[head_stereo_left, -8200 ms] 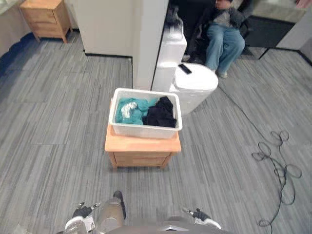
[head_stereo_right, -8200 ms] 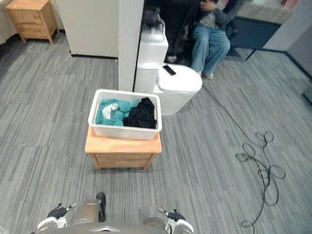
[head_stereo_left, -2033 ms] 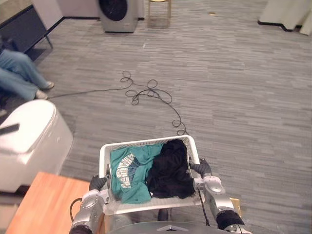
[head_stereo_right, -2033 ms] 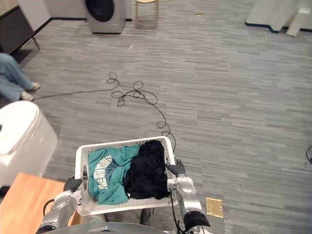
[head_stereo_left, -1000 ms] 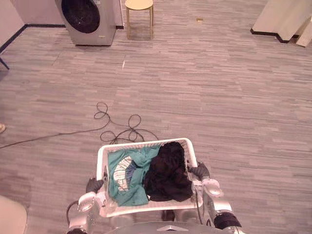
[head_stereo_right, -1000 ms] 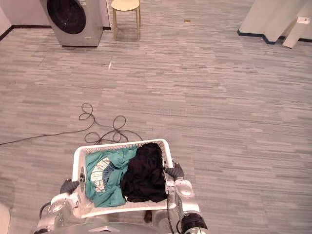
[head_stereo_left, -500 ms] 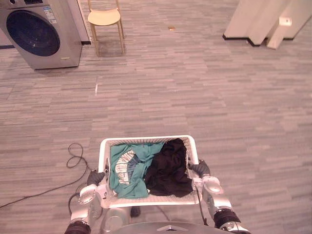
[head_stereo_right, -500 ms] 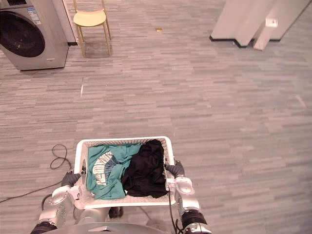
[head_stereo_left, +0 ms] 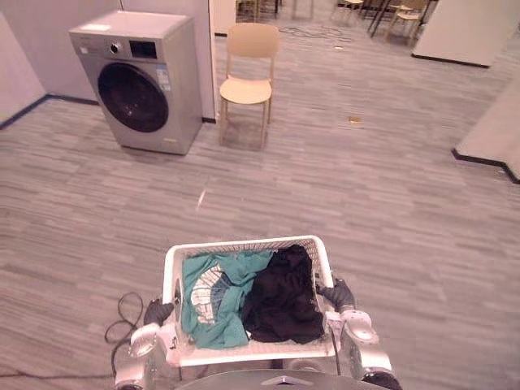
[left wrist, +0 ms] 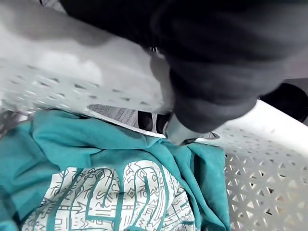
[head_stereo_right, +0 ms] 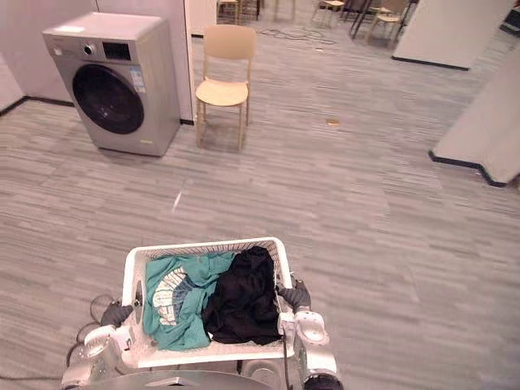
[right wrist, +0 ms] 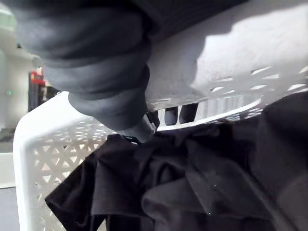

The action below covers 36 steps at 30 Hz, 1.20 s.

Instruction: Pick up the laundry basket with both hands and put the clothes into the washing machine.

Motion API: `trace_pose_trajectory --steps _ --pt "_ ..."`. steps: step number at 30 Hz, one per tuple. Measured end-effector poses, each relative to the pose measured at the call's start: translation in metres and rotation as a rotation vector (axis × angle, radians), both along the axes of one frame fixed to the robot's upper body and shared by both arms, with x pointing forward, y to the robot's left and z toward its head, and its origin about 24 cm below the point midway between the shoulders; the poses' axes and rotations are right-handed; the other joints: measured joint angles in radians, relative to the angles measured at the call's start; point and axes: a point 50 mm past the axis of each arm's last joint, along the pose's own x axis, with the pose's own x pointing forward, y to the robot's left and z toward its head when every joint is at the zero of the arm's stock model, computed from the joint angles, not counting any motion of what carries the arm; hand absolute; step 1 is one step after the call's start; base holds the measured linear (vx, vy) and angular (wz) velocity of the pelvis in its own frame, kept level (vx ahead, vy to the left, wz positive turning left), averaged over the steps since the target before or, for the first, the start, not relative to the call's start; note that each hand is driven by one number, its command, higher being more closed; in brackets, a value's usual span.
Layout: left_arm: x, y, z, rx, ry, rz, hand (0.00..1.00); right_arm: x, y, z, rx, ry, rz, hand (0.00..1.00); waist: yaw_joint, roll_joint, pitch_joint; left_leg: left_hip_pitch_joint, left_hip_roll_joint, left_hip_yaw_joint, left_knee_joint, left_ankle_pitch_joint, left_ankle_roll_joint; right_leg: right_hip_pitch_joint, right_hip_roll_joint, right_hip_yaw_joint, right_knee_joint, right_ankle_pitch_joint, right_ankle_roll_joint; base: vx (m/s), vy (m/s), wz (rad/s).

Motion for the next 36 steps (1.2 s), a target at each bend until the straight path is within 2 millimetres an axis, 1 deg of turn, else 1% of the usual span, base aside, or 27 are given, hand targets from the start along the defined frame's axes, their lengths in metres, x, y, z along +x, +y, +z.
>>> trace_pose_trajectory --steps 1,2,3,5,7,9,10,11,12,13,14,15,16,17,19,20,23,25,27,29,30,31,32,33,34,35,36 --pt "-0.002 -0.002 -0.001 -0.006 0.007 0.004 1.0 0.0 -0.002 0.0 -0.006 0.0 0.001 1.0 0.006 0.013 0.007 -0.047 0.036 0.011 0.102 0.089 0.002 0.02 0.02 -0.001 -0.005 -0.023 -0.012 0.78 -0.225 -0.03" --pt "-0.003 -0.002 -0.002 -0.006 0.007 0.004 1.0 0.001 -0.002 0.0 -0.007 0.004 0.001 1.0 0.014 0.039 0.017 -0.119 0.099 0.042 0.273 0.151 0.031 0.076 0.054 0.0 -0.024 -0.06 -0.036 0.53 -0.118 -0.09" --pt "0.001 0.0 0.0 0.005 0.006 -0.01 1.0 -0.001 -0.002 -0.005 0.007 0.022 -0.012 1.0 0.009 0.039 0.024 -0.165 0.126 0.067 0.345 0.128 0.049 0.131 0.064 0.0 -0.051 -0.077 -0.043 0.75 -0.148 -0.13" --pt "0.007 0.007 0.003 0.033 -0.001 -0.031 1.0 0.0 0.003 -0.009 0.044 0.036 -0.03 1.0 0.008 0.004 0.038 -0.232 0.122 0.141 0.285 0.057 0.048 0.252 0.049 0.026 -0.147 -0.089 -0.038 0.61 -0.096 -0.27" --pt "0.013 0.01 0.006 0.044 -0.026 -0.034 1.0 0.006 0.005 -0.006 0.052 0.012 -0.03 1.0 0.009 -0.014 0.039 -0.305 0.12 0.167 0.091 0.018 0.044 0.314 0.033 0.051 -0.214 -0.089 -0.02 0.46 0.01 -0.47" --pt "0.019 0.01 0.009 0.047 -0.045 -0.038 1.0 0.01 0.005 -0.003 0.048 -0.004 -0.029 1.0 0.008 -0.034 0.037 -0.362 0.096 0.134 -0.279 0.046 0.02 0.362 -0.001 0.073 -0.257 -0.111 0.014 0.58 0.154 -0.4" --pt "0.022 0.008 0.01 0.043 -0.052 -0.041 1.0 0.011 0.002 -0.001 0.038 -0.012 -0.028 1.0 0.007 -0.041 0.04 -0.368 0.076 0.088 -0.509 0.115 -0.004 0.396 -0.024 0.079 -0.281 -0.128 0.043 0.54 0.221 -0.33" --pt "0.026 0.006 0.011 0.037 -0.058 -0.044 1.0 0.011 -0.001 -0.001 0.031 -0.014 -0.03 1.0 0.007 -0.038 0.039 -0.361 0.074 0.067 -0.598 0.147 -0.023 0.412 -0.027 0.082 -0.29 -0.136 0.058 0.55 0.305 -0.43" --pt "0.027 0.003 0.01 0.036 -0.054 -0.053 1.0 0.008 -0.003 -0.004 0.029 0.005 -0.038 1.0 0.01 -0.042 0.038 -0.352 0.07 0.063 -0.63 0.282 -0.056 0.445 -0.049 0.093 -0.288 -0.16 0.098 0.58 0.38 -0.48" --pt "0.024 0.004 0.006 0.041 -0.031 -0.062 1.0 0.005 -0.002 -0.009 0.036 0.029 -0.045 1.0 0.017 -0.061 0.021 -0.344 0.042 0.08 -0.594 0.343 -0.015 0.441 -0.09 0.115 -0.237 -0.178 0.127 0.58 0.384 -0.42" --pt "0.026 0.007 0.007 0.052 -0.028 -0.067 1.0 0.004 0.0 -0.011 0.048 0.036 -0.052 1.0 0.013 -0.089 0.011 -0.344 0.016 0.095 -0.58 0.318 0.0 0.411 -0.121 0.127 -0.178 -0.182 0.132 0.58 0.383 -0.23" --pt "0.025 0.01 0.007 0.064 -0.021 -0.078 1.0 0.003 0.003 -0.013 0.061 0.042 -0.062 1.0 0.002 -0.112 0.009 -0.341 -0.015 0.107 -0.53 0.272 0.032 0.334 -0.164 0.14 -0.001 -0.157 0.127 0.55 0.359 0.08" --pt "0.025 0.009 0.007 0.065 -0.018 -0.084 1.0 0.0 0.002 -0.016 0.064 0.059 -0.071 1.0 -0.005 -0.119 0.012 -0.326 -0.034 0.111 -0.495 0.223 0.05 0.28 -0.183 0.137 0.154 -0.098 0.117 0.64 0.441 0.19" --pt "0.023 0.01 0.005 0.072 -0.001 -0.093 1.0 -0.006 0.003 -0.02 0.075 0.085 -0.083 1.0 -0.002 -0.132 0.028 -0.242 -0.069 0.131 -0.485 0.155 0.08 0.203 -0.226 0.136 0.399 0.039 0.083 0.5 0.355 0.21" --pt "0.023 0.013 0.004 0.087 0.012 -0.098 1.0 -0.008 0.006 -0.023 0.078 0.103 -0.07 1.0 -0.002 -0.124 0.037 -0.169 -0.083 0.135 -0.497 0.113 0.095 0.145 -0.2 0.168 0.56 0.016 0.091 0.42 0.262 0.01" --pt "0.017 0.019 0.002 0.098 0.035 -0.093 1.0 -0.008 0.012 -0.023 0.079 0.101 -0.046 1.0 -0.001 -0.118 0.041 -0.069 -0.093 0.14 -0.558 0.09 0.104 0.081 -0.149 0.146 0.635 -0.054 0.079 0.45 0.237 -0.11" --pt "0.024 0.025 0.007 0.112 -0.004 -0.079 1.0 0.002 0.019 -0.014 0.085 0.048 -0.026 1.0 -0.002 -0.114 0.043 0.041 -0.11 0.137 -0.659 0.071 0.106 -0.049 -0.076 0.018 0.5 -0.127 0.064 0.47 0.152 0.1" --pt "0.032 0.025 0.012 0.115 -0.034 -0.08 1.0 0.006 0.018 -0.01 0.085 0.023 -0.028 1.0 -0.012 -0.105 0.051 0.106 -0.117 0.125 -0.705 0.067 0.099 -0.067 -0.063 -0.08 0.221 -0.119 0.044 0.46 0.08 0.38" --pt "0.038 0.023 0.015 0.118 -0.054 -0.089 1.0 0.009 0.016 -0.008 0.091 0.006 -0.044 1.0 -0.027 -0.103 0.054 0.17 -0.128 0.101 -0.758 0.049 0.071 -0.066 -0.064 -0.119 -0.133 -0.025 0.033 0.46 0.016 0.49" --pt "0.039 0.022 0.016 0.118 -0.058 -0.092 1.0 0.008 0.017 -0.007 0.095 -0.001 -0.052 1.0 -0.029 -0.106 0.059 0.222 -0.128 0.085 -0.758 0.004 0.036 -0.052 -0.064 -0.097 -0.279 0.048 0.04 0.65 -0.083 0.4" --pt "0.038 0.019 0.015 0.112 -0.056 -0.094 1.0 0.008 0.015 -0.005 0.091 -0.009 -0.055 1.0 -0.029 -0.092 0.064 0.254 -0.1 0.067 -0.738 -0.047 0.022 -0.045 -0.052 -0.083 -0.238 0.121 0.018 0.63 -0.12 0.44" --pt "0.037 0.019 0.015 0.112 -0.06 -0.091 1.0 0.006 0.015 -0.006 0.092 -0.005 -0.058 1.0 -0.027 -0.091 0.064 0.247 -0.08 0.057 -0.627 -0.07 -0.013 -0.045 -0.037 -0.085 -0.156 0.154 -0.024 0.65 -0.189 0.46" --pt "0.037 0.019 0.015 0.107 -0.059 -0.085 1.0 0.007 0.015 -0.006 0.091 -0.004 -0.057 1.0 -0.027 -0.089 0.065 0.209 -0.064 0.059 -0.514 -0.073 -0.019 -0.041 -0.035 -0.09 -0.125 0.143 -0.047 0.51 -0.184 0.36" --pt "0.032 0.014 0.012 0.083 -0.054 -0.067 1.0 0.008 0.012 -0.005 0.082 0.001 -0.052 1.0 -0.029 -0.047 0.07 0.103 0.004 0.063 -0.232 -0.033 -0.032 0.0 -0.005 -0.111 -0.108 0.082 -0.051 0.75 -0.279 0.16" --pt "0.025 0.009 0.008 0.061 -0.035 -0.055 1.0 0.005 0.006 -0.006 0.06 0.016 -0.045 1.0 -0.025 0.006 0.073 -0.022 0.083 0.058 0.051 0.136 -0.016 0.054 0.046 -0.127 -0.111 0.032 -0.067 0.49 -0.175 -0.05" --pt "0.02 0.008 0.005 0.055 -0.018 -0.049 1.0 0.007 0.006 -0.005 0.052 0.018 -0.034 1.0 -0.016 0.018 0.072 -0.067 0.112 0.056 0.146 0.246 -0.011 0.078 0.07 -0.115 -0.113 0.01 -0.087 0.63 -0.155 -0.39" --pt "0.013 0.009 0.002 0.055 0.002 -0.043 1.0 0.005 0.006 -0.007 0.049 0.032 -0.028 1.0 -0.003 0.027 0.08 -0.118 0.129 0.045 0.276 0.256 -0.005 0.122 0.089 -0.101 -0.111 -0.021 -0.104 0.64 -0.088 -0.6"
